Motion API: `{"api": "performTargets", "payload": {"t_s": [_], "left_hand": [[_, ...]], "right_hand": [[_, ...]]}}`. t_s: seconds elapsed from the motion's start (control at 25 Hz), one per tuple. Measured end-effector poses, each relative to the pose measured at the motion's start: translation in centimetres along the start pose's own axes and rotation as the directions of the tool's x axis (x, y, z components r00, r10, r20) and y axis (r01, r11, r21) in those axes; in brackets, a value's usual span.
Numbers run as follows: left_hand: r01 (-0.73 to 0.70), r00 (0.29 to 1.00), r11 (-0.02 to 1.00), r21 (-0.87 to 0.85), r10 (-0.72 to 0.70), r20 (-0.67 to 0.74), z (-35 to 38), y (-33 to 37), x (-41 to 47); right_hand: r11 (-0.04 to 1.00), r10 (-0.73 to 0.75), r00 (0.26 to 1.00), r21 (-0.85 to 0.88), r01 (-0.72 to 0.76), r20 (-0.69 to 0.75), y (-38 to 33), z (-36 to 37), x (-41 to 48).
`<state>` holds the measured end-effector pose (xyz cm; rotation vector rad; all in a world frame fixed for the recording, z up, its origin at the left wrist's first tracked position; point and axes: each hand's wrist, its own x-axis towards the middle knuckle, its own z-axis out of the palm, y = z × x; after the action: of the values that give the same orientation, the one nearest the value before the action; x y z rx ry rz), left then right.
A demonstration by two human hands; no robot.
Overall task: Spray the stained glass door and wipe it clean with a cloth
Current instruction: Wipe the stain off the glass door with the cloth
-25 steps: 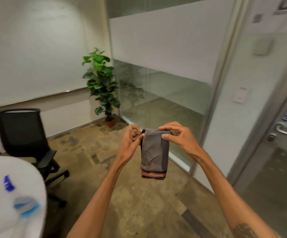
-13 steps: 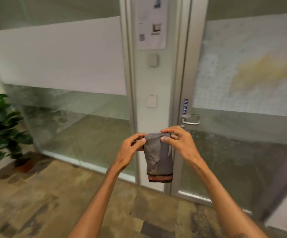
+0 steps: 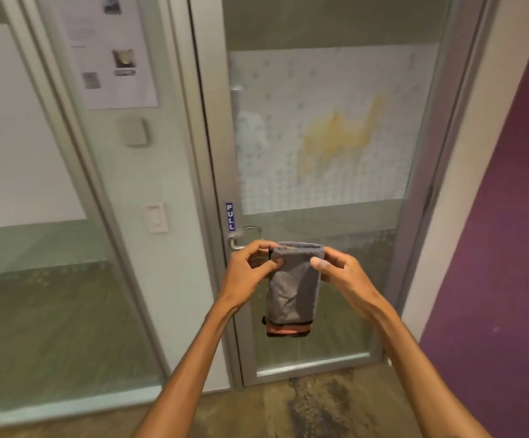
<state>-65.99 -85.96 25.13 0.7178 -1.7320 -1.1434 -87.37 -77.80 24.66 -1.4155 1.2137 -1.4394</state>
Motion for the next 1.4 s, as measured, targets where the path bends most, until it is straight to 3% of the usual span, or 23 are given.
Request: {"api": "performTargets", "payload": {"t_s": [0.36,0.6,0.96,1.12,1.24,1.4], "left_hand": [[0.195,0.94,0.947,-0.256,-0.106,0.324,9.2,-3.1,13.9],[0.199,0.955,0.933,-0.3,-0.117,0.271,14.8,-3.6,22.7],[0.097,0.985,0.984,-0.152,-0.072,0.16,18.6,-3.3,32.3],[0.075,0.98,0.986,-0.15,-0.045,0.194,18.9,-3.3,36.6],[0.061,0.975,0.985,-0.164,-0.023,0.223,18.2,-3.5,39.9],[0.073,0.963,0.984,-0.163,-0.027,0.267,16.9,-4.6,43.6]], "right_hand": [[0.999,0.016,0.975,0.049,-0.006,-0.22,2.1,-12.5,8.0],[0.999,-0.007,0.974,0.032,0.014,-0.226,1.9,-20.1,14.6],[0.989,-0.024,0.954,0.13,0.065,-0.299,4.7,-25.7,21.8],[0.982,0.015,0.978,0.186,0.025,-0.21,6.4,-26.7,24.8],[0.994,0.063,0.992,0.099,-0.052,-0.111,7.6,-27.1,26.5],[0.997,0.016,0.991,0.08,-0.005,-0.136,8.3,-26.9,28.2]]}}
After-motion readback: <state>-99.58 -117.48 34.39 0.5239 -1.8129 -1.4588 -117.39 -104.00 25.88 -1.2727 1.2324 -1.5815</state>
